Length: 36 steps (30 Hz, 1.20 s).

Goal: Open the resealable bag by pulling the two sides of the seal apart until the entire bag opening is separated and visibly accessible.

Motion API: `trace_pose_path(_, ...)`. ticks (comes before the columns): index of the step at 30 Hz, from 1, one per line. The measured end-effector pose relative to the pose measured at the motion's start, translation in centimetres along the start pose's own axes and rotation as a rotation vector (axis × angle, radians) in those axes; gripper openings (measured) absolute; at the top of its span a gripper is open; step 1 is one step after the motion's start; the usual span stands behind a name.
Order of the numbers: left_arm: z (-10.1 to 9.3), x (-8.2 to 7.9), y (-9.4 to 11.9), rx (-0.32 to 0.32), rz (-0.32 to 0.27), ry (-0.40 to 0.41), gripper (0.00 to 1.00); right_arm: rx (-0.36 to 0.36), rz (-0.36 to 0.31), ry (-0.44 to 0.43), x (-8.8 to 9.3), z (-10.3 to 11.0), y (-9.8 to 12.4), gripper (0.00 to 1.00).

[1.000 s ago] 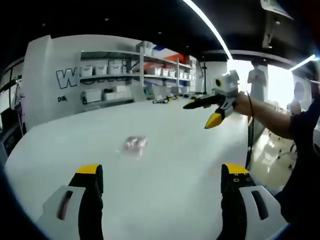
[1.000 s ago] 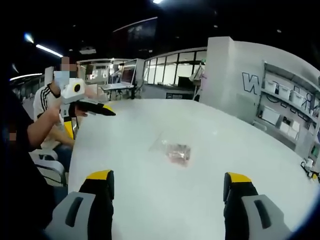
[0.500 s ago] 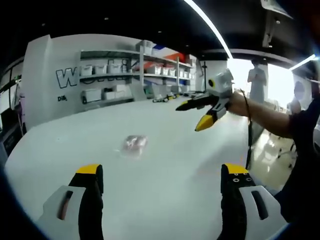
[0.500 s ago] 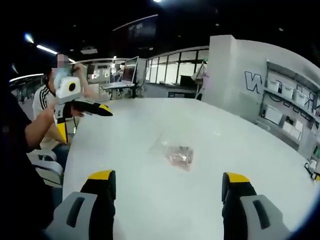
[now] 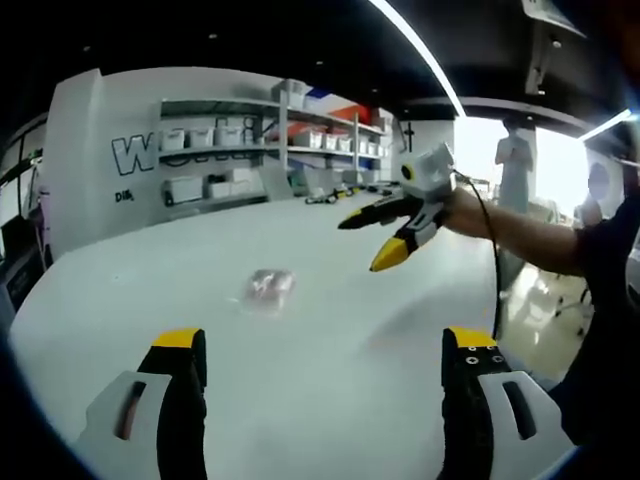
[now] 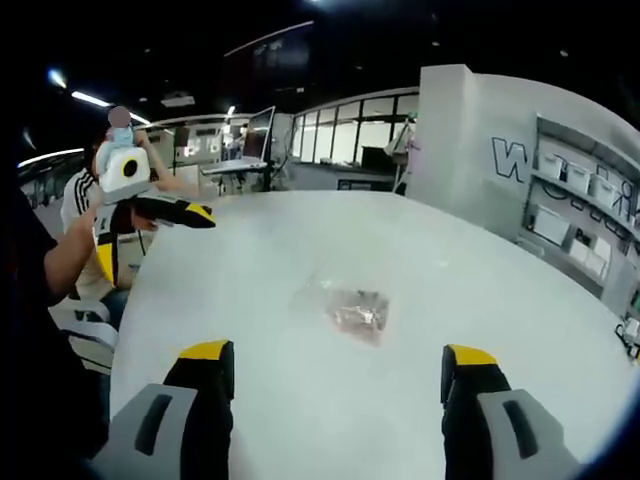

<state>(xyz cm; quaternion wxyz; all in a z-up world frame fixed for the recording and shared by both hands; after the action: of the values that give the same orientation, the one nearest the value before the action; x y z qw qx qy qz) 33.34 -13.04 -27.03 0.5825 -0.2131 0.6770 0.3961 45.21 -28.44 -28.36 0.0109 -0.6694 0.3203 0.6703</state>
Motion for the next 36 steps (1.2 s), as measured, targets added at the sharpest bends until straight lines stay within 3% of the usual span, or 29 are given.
trace_pose_path(36,0.1,0.3,-0.4,0.001,0.014,-0.001,0.97,-0.028,0.000,-0.006,-0.5,-0.8,-4.2,0.81)
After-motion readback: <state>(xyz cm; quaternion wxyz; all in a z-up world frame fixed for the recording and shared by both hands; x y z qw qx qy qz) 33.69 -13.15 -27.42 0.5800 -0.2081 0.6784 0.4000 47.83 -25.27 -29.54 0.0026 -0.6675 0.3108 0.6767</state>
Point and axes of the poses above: the point that each gripper's makers call its tool centre point, and the gripper's own axes: y roughly backward along the fingers, z roughly to its left, x roughly out of its underside, the point moved 1 cm from there along y, roughly backward along the fingers, and after that the axes turned 1 degree about -z, right-handed, at the moved point
